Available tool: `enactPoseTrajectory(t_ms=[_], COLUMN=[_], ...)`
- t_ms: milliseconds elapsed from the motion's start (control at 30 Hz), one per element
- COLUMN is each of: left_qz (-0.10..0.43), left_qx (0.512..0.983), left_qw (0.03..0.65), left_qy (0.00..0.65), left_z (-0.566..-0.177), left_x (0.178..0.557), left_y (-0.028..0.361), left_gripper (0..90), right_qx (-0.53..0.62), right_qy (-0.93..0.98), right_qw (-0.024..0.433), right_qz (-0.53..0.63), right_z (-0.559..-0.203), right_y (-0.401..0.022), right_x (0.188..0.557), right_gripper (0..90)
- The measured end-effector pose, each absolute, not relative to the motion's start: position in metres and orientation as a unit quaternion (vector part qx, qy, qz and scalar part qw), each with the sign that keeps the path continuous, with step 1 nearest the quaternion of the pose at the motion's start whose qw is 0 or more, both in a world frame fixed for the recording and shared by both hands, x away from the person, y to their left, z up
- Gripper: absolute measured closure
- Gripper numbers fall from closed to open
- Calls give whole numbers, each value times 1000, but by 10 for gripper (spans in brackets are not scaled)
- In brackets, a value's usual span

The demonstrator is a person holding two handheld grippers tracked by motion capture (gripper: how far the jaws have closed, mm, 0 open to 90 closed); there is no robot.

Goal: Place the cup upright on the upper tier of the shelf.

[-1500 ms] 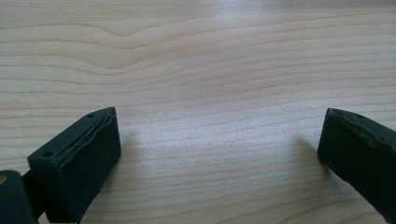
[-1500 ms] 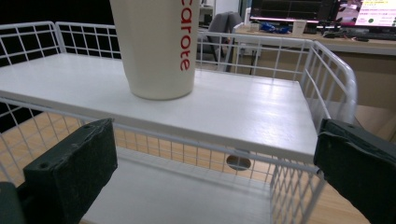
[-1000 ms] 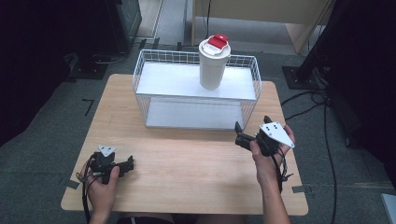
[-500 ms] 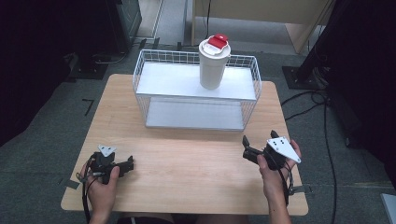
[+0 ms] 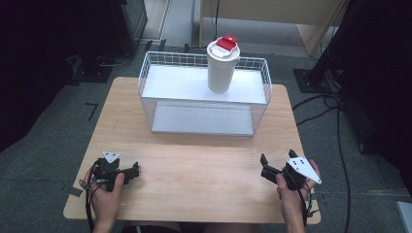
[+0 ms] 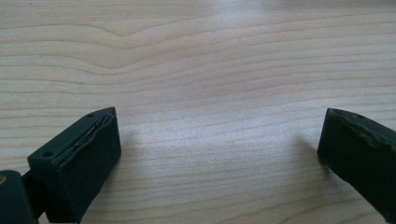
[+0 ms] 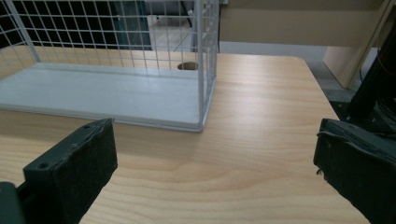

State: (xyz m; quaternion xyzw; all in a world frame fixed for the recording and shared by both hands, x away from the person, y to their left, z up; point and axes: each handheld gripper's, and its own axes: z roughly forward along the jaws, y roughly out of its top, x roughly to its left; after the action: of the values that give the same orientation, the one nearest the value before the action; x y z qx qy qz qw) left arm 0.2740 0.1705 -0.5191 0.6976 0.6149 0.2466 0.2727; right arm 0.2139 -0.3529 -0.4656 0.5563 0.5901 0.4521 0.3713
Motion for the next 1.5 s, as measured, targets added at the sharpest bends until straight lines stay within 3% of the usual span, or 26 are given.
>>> enactPoseTrajectory(t_ms=[1033,1500], left_qz=[247,247], left_qx=[698,698], left_qw=[273,273], left_qy=[615,615], left_z=[-519,-519], left_x=[274,274], left_y=[171,171], left_gripper=[0,0], right_qx=[617,624], right_qy=[596,648], right_qw=[359,305], right_qz=[368,314], right_z=[-513,-523], right_y=[-407,-412], right_x=[183,186], right_gripper=[0,0])
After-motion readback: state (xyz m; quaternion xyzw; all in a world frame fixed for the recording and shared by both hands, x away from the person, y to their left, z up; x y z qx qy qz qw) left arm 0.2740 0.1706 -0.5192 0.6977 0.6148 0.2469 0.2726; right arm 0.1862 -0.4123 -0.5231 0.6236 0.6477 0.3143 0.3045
